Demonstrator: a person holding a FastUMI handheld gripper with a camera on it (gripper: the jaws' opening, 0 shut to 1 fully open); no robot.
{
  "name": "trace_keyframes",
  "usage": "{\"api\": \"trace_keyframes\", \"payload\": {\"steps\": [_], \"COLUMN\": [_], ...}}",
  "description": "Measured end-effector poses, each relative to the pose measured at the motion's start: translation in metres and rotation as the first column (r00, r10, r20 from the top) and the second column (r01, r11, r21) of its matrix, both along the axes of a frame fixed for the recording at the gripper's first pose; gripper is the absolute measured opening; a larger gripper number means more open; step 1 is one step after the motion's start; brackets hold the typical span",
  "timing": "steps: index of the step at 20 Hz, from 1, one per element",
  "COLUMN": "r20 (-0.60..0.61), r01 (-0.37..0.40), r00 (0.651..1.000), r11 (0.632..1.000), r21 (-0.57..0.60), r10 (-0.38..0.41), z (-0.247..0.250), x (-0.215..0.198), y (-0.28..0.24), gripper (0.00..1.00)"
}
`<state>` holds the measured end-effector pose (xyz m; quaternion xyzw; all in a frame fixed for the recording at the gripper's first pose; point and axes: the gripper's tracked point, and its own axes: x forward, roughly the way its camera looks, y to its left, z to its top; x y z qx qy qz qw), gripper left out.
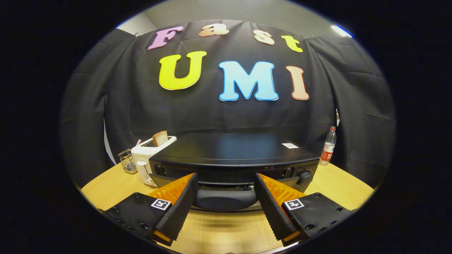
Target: Open the toaster oven, put the food inside, and close the toaster oven door.
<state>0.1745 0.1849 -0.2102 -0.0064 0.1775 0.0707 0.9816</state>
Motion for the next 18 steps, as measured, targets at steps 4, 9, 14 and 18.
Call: {"api": "trace_keyframes", "payload": {"steps": [4,9,14,18], "r20": [-0.029,-0.061,-0.129,-0.254], "r01": [-0.006,-0.007,-0.012,-0.049], "r00": [1.0,0.998,0.992,0.967], "r11": [1.0,1.0,0.998,0.996], "r21": [-0.001,-0.025,-0.056,-0.076], "r10": [0.006,0.005,0.004,0.028], "z": [-0.01,-0.023,-0.045,-0.08], "x": [-0.024,-0.049,-0.077,-0.103], "y": [-0.006,-0.009,-0.011,-0.012], "gripper": [0.99,0.98,0.98,0.98]}}
